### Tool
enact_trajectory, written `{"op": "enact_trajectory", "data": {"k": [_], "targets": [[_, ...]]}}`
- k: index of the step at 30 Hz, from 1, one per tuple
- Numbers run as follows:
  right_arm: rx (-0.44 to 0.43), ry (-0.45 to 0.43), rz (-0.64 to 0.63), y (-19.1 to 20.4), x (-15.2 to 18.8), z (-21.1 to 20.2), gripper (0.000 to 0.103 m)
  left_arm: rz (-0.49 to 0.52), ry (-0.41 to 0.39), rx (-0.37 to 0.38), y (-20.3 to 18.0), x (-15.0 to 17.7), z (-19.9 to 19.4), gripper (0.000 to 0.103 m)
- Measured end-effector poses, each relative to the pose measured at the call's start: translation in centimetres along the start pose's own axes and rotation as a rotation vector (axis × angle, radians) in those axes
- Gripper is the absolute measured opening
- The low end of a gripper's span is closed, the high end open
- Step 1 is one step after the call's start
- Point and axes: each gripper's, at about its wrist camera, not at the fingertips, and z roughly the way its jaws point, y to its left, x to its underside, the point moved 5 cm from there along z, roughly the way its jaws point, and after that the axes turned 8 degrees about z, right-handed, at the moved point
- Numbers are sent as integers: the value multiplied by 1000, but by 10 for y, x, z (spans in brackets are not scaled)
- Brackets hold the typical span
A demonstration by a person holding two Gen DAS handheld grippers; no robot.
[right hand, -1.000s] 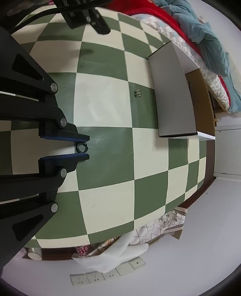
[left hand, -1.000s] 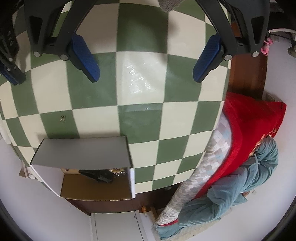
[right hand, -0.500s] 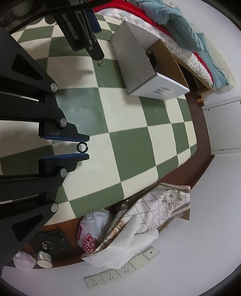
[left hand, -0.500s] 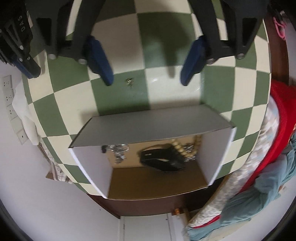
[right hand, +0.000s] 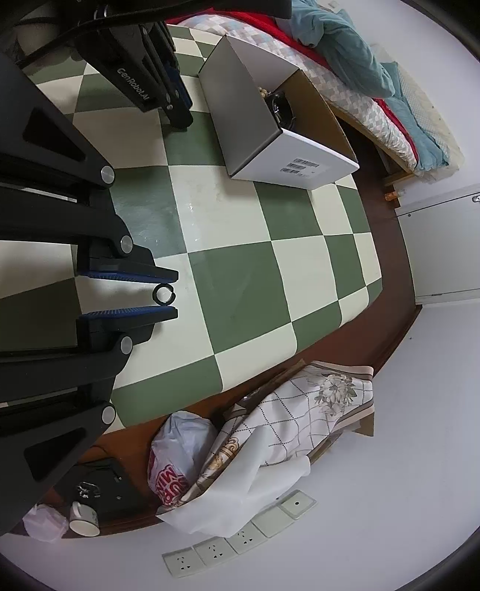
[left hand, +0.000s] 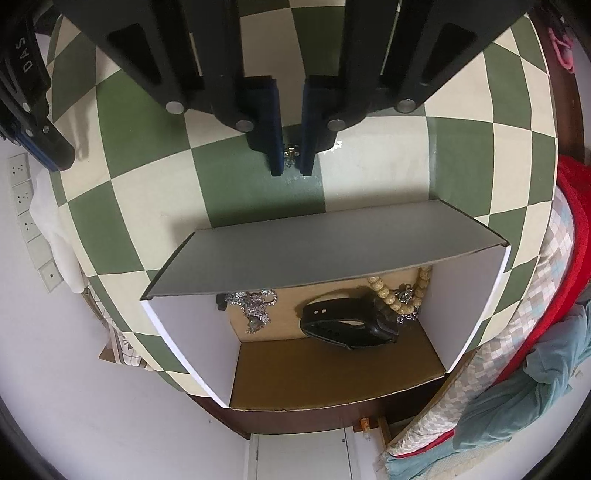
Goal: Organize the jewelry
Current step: 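Close the left tool on the tiny silver piece while the right tool holds the ring, then carry the black ring and silver piece over the white box with both tools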
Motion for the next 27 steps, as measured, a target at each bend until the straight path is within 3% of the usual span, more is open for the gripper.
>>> {"op": "enact_trajectory", "data": {"k": [6, 14, 27], "targets": [[-25, -22, -3, 9, -4, -16, 13, -12, -50, -9, 8, 2, -24, 6], [-107, -61, -45, 53, -18, -50, 13, -55, -141, -31, 40, 2, -87, 6], [-193, -101, -148, 132, -73, -81, 13, -122, -213, -83, 105, -51, -134, 6]]}}
